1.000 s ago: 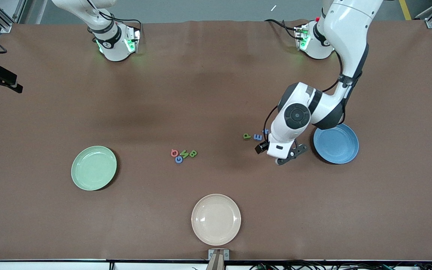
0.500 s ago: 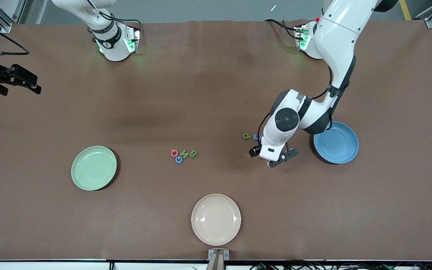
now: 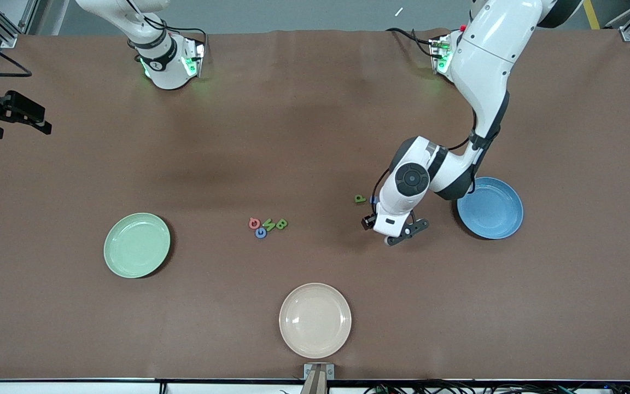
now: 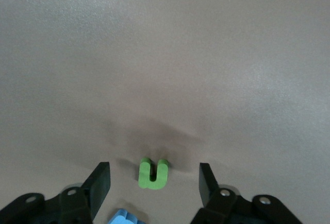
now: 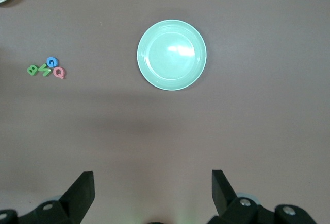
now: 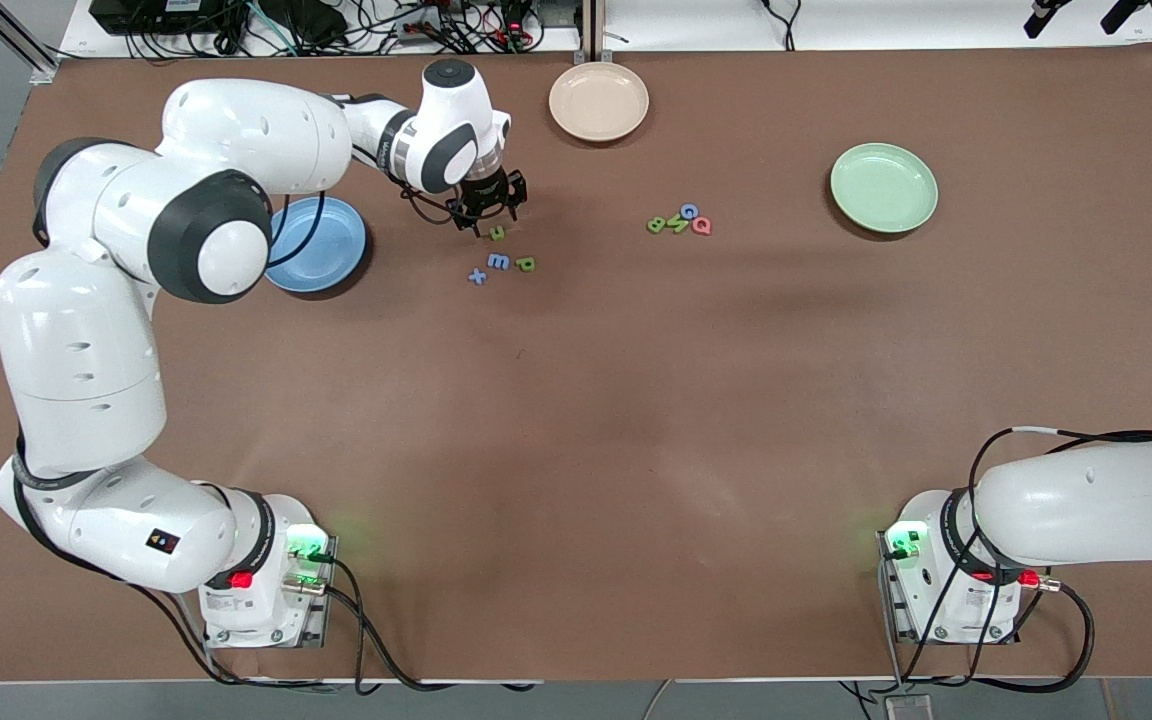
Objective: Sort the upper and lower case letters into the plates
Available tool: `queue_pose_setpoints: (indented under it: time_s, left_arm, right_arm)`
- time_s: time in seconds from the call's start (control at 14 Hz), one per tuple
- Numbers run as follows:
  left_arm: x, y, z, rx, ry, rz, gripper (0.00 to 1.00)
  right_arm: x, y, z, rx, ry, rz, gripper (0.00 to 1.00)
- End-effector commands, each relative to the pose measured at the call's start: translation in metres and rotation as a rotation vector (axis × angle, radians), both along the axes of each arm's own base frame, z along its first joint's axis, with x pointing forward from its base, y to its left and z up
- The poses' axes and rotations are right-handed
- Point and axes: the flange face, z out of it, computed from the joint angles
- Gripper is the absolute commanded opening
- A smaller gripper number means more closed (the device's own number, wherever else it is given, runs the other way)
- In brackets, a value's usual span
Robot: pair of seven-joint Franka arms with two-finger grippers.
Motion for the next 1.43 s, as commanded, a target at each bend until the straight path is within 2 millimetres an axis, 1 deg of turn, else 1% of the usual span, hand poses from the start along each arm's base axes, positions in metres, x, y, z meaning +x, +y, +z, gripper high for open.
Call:
queue_pose_setpoints:
  time_s: [0.0,0.14,0.36,0.5,0.64,0.71,0.79,0.86,0.93,1.0,1.07,1.14,1.21,1.29,1.36]
  left_arm:
    - [0.000,-0.005,-0.003,0.012,-0.008,-0.004,0.65]
    - [-0.003,-0.007,-0.008,0.015,-0.001,-0.009,0.62]
    - [-0.005,-0.008,-0.010,0.017,0.001,-0.015,0.59]
    - [-0.006,-0.010,-0.011,0.018,0.002,-0.018,0.51]
    - [-0.007,-0.009,-0.012,0.019,0.005,-0.017,0.44]
    - [-0.007,-0.009,-0.012,0.019,0.005,-0.019,0.39]
    - [-0.007,-0.009,-0.012,0.020,0.005,-0.019,0.34]
    - [-0.007,-0.009,-0.012,0.021,0.004,-0.020,0.30]
    - [-0.007,-0.009,-0.012,0.021,0.004,-0.020,0.25]
    - [-0.007,-0.009,-0.012,0.021,0.004,-0.020,0.21]
    - [-0.007,-0.009,-0.012,0.021,0.004,-0.020,0.16]
    - [-0.006,-0.009,-0.011,0.020,0.003,-0.020,0.12]
    - [-0.006,-0.008,-0.011,0.021,0.004,-0.020,0.10]
    - [-0.006,-0.005,-0.008,0.023,0.003,-0.023,0.08]
    - [-0.005,0.001,0.000,0.031,-0.002,-0.031,0.04]
  right_arm:
    - [-0.011,0.005,0.005,0.016,-0.011,0.017,1.00]
    - [-0.012,0.001,0.006,0.012,-0.008,0.011,1.00]
    - [-0.013,-0.003,0.003,0.004,0.016,0.012,1.00]
    - [-0.009,-0.005,0.011,0.002,0.002,-0.002,1.00]
    - [-0.001,-0.007,0.002,0.003,0.013,0.002,1.00]
    - [0.002,-0.010,0.001,0.000,0.003,-0.005,1.00]
    - [0.010,-0.012,-0.012,0.001,0.020,-0.008,1.00]
    - [0.027,-0.011,-0.040,0.002,0.061,-0.008,1.00]
    - [0.044,-0.012,-0.062,0.004,0.088,-0.009,1.00]
    - [0.052,-0.018,-0.067,-0.002,0.090,-0.018,1.00]
    - [0.062,-0.024,-0.081,-0.016,0.091,-0.024,1.00]
    - [0.080,-0.030,-0.115,-0.017,0.114,-0.033,1.00]
    - [0.084,-0.041,-0.127,0.001,0.117,-0.058,1.00]
    - [0.084,-0.039,-0.129,0.016,0.123,-0.074,1.00]
    - [0.083,-0.036,-0.132,0.025,0.133,-0.103,1.00]
